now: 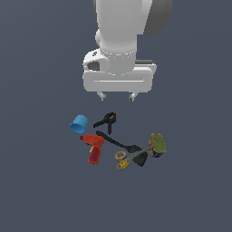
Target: Pick up a designated object from a clutter of objects.
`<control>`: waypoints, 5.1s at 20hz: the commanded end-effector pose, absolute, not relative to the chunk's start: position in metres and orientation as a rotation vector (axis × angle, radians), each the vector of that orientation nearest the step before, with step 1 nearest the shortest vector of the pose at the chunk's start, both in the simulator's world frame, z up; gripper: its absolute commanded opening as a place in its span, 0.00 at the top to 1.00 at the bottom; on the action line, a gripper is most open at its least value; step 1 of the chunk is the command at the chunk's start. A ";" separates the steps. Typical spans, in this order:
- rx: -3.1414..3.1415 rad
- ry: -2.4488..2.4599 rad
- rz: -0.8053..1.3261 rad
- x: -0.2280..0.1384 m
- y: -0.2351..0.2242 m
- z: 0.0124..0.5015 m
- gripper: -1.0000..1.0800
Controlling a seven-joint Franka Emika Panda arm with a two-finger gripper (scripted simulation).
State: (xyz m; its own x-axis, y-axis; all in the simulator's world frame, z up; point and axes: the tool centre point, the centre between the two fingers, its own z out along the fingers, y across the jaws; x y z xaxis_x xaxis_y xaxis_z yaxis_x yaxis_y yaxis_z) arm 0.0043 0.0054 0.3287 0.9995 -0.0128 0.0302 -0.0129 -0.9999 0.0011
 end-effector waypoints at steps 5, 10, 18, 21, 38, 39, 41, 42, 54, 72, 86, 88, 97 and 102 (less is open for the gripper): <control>3.148 -0.029 0.061 0.005 0.001 0.334 0.04; 3.164 -0.049 0.089 0.008 -0.009 0.344 0.04; 3.160 -0.015 0.086 0.009 -0.008 0.338 0.04; 3.157 0.031 0.084 0.012 -0.008 0.331 0.04; 3.064 0.619 0.047 0.037 -0.005 0.239 0.04; 3.054 0.662 0.044 0.038 -0.004 0.232 0.04; 3.032 0.749 0.039 0.040 -0.003 0.218 0.04; 3.021 0.792 0.036 0.041 -0.003 0.210 0.04; 2.846 1.297 0.008 0.044 0.005 0.126 0.04; 2.685 1.632 0.000 0.037 0.014 0.067 0.04; 2.685 1.632 0.000 0.036 0.014 0.024 0.04; 2.685 1.632 0.000 0.037 0.014 0.019 0.04; 2.685 1.632 0.000 0.037 0.014 0.017 1.00; 2.685 1.634 -0.002 0.036 0.015 0.017 1.00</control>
